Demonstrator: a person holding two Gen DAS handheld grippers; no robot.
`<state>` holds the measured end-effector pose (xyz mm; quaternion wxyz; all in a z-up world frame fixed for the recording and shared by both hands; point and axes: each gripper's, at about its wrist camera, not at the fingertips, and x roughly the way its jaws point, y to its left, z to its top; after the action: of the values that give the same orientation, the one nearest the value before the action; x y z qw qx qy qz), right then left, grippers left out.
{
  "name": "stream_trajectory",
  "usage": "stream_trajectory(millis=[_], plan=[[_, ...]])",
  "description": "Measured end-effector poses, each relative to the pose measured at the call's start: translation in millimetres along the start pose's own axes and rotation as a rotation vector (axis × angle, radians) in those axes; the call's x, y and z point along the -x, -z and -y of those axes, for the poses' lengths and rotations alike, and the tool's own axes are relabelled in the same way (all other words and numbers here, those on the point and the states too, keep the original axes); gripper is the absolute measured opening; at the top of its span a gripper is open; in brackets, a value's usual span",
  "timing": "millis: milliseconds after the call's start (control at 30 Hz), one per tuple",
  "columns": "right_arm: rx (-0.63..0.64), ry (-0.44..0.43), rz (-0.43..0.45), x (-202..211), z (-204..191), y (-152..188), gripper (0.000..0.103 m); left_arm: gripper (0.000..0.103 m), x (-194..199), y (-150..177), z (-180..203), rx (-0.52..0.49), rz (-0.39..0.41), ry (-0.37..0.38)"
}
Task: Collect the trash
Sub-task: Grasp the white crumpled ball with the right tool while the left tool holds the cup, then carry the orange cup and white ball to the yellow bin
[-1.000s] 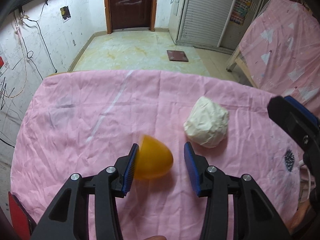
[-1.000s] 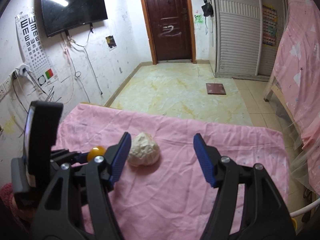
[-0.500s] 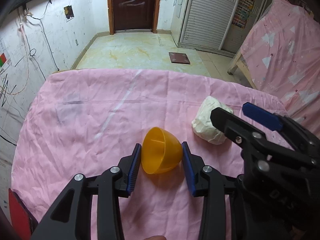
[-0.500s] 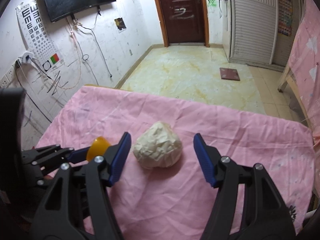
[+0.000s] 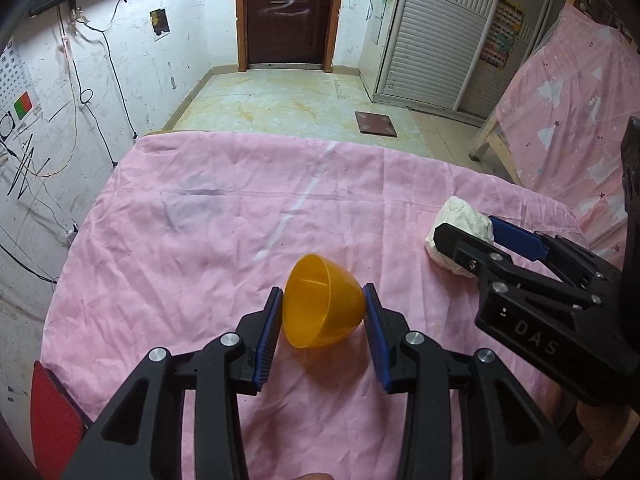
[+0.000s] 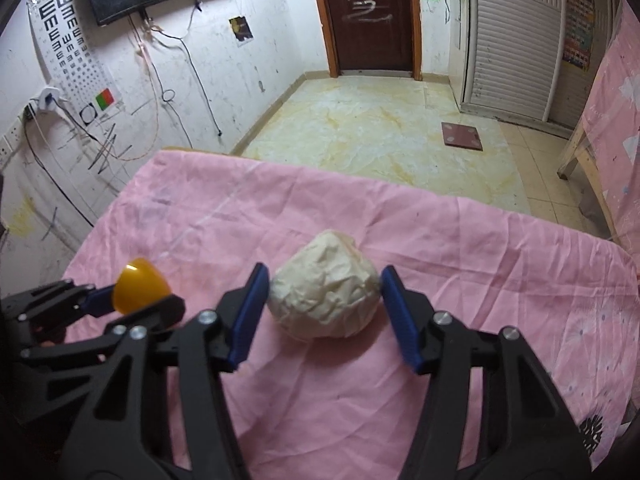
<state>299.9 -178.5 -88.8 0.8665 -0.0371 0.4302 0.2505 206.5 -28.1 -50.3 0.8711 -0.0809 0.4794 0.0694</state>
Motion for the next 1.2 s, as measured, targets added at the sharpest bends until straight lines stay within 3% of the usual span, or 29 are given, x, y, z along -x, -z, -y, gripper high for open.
stream_trajectory(millis=[233, 600, 1200], plan=[[-0.003, 0.020, 0.061, 15.2, -3.8, 1.6, 0.053, 0.033, 12.2, 3.4, 0.5, -0.001, 0.018, -0.002], [-0.076, 0.016, 0.233, 84.1, 14.4, 9.3, 0.054, 0.033, 49.5, 5.7, 18.5, -0.030, 0.082, 0.000], [-0.249, 0.109, 0.443, 194.4, 91.0, 67.1, 0.054, 0.033, 81.9, 21.7, 94.7, -0.165, 0.137, 0.039]])
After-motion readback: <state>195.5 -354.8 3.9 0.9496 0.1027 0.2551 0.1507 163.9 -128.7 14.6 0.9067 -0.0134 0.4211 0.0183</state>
